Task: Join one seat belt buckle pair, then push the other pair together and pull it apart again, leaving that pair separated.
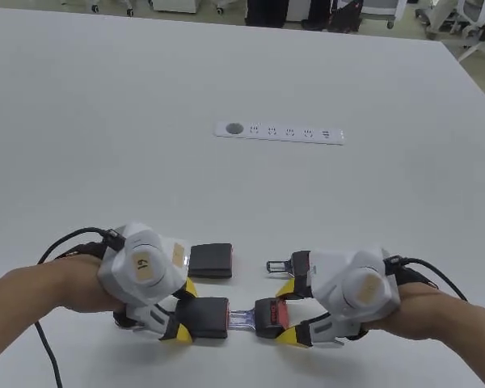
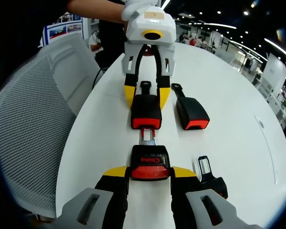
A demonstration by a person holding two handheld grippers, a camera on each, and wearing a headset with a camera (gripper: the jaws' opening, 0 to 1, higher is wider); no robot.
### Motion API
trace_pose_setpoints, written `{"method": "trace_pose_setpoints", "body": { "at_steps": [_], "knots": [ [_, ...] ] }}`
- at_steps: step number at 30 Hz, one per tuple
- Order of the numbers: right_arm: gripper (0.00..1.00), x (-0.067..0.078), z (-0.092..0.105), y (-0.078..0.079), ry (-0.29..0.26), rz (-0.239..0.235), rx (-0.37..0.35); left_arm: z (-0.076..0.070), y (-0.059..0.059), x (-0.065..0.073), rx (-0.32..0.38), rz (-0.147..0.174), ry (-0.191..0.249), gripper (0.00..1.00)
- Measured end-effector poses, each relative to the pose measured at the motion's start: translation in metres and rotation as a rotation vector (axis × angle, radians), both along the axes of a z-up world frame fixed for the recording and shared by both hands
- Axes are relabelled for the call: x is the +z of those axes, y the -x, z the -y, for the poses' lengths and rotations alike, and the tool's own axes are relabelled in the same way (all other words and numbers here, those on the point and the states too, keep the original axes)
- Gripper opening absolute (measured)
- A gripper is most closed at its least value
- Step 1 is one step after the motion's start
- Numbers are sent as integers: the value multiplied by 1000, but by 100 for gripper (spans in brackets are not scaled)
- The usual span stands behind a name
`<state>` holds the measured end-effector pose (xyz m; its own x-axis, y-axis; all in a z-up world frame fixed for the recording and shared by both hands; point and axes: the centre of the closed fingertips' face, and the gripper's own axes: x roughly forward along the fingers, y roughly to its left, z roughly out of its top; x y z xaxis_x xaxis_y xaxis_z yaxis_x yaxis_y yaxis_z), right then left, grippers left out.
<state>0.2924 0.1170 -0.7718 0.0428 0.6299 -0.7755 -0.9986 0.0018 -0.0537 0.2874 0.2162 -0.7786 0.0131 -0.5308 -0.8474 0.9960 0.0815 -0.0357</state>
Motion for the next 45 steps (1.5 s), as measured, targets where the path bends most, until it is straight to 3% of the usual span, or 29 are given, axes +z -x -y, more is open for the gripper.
{"method": "trace_pose_setpoints", "body": {
  "at_steps": [12, 16, 18, 45],
  "knots": [
    [31, -1, -7, 2, -6, -4, 4, 1, 0, 2, 5, -1, 1, 33],
    [31, -2, -15, 2, -19, 5, 6, 1, 0, 2, 7, 0, 6, 33],
    [31, -3, -13, 0, 3, 36, 29, 1, 0, 2, 8, 0, 10, 33],
    [29, -3, -15, 2, -10, -6, -31, 0, -1, 0, 0, 11, 22, 33]
  ]
}}
